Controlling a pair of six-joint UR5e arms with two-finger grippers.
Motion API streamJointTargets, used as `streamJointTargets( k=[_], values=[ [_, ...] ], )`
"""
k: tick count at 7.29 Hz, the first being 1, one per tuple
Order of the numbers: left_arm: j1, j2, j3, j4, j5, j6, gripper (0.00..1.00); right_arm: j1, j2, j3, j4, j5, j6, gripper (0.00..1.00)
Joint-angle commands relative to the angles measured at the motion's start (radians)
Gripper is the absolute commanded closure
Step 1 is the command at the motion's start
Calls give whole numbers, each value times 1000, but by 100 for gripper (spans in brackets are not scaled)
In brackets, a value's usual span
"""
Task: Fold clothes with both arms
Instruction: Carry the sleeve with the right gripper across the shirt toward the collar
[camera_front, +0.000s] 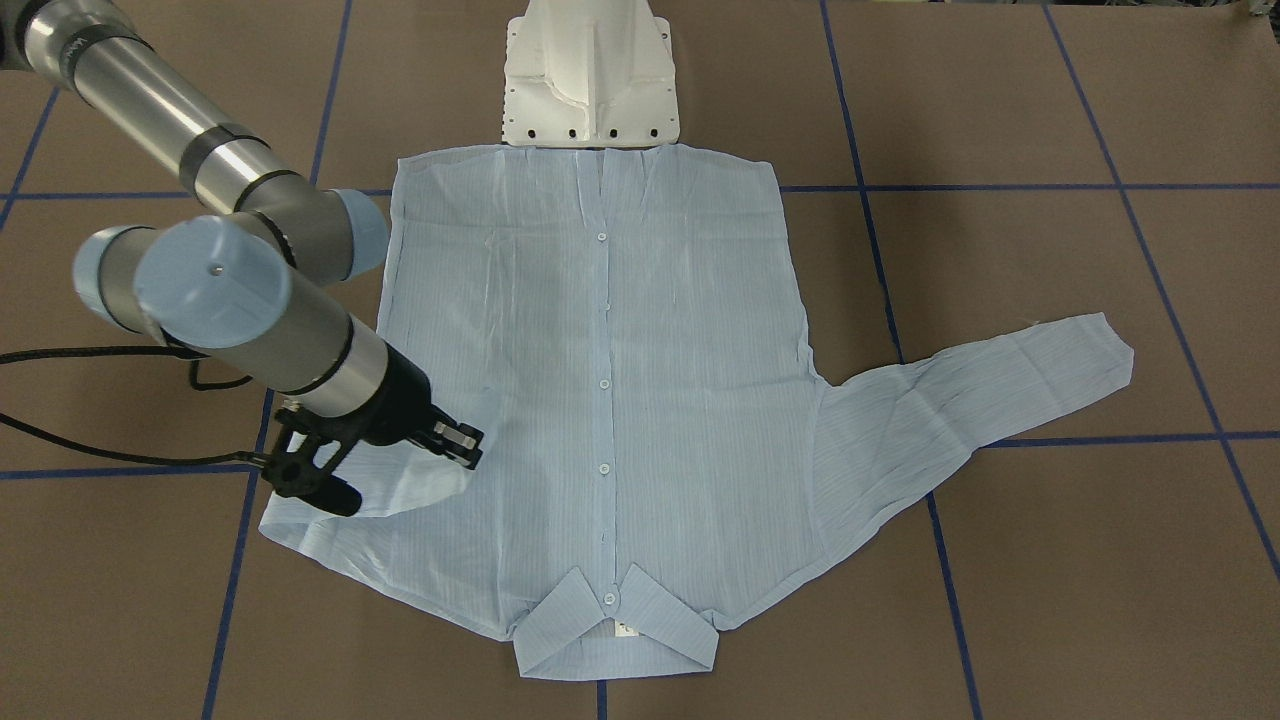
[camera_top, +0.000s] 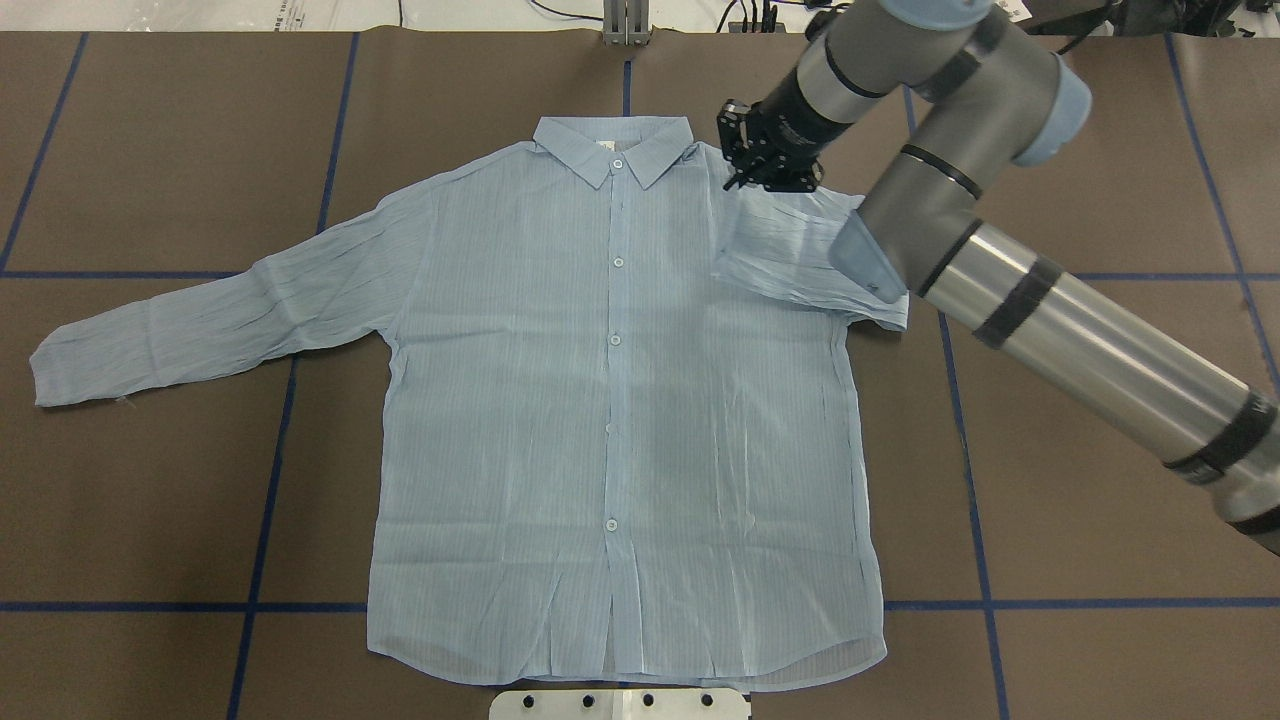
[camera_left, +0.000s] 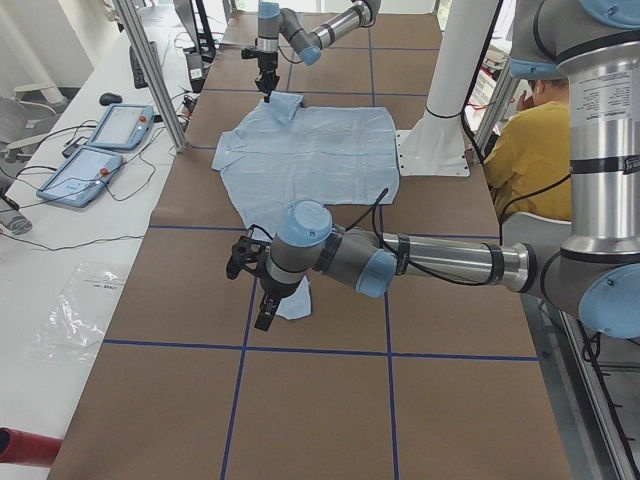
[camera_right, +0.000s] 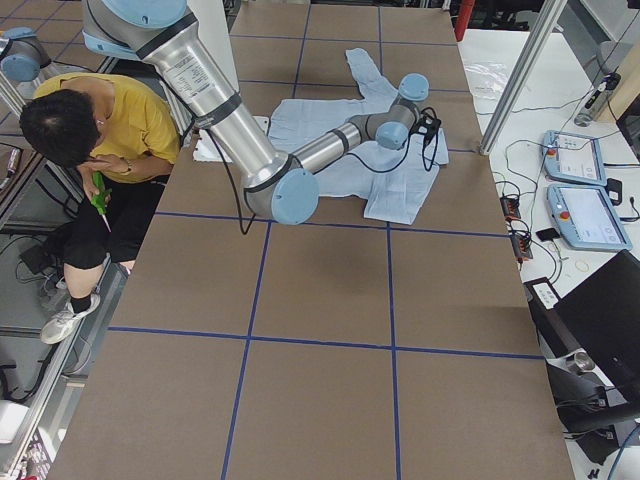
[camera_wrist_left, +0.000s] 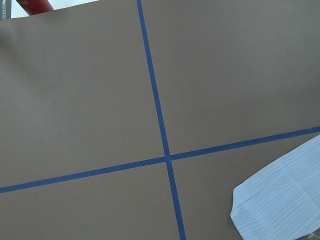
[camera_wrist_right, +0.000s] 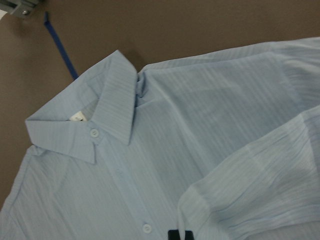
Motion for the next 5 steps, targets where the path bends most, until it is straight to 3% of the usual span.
streamJointTargets(
  k=[1,4,5],
  values=[
    [0,2,-5,0,-4,0,0,-102,199,-168,9,-155,36,100],
    [3,0,-3,-2,-4,-3,0,-179,298,-315,142,-272,112,100],
    [3,0,-3,-2,-8,-3,0,-186,299,-323,147,-280,114,37]
  ],
)
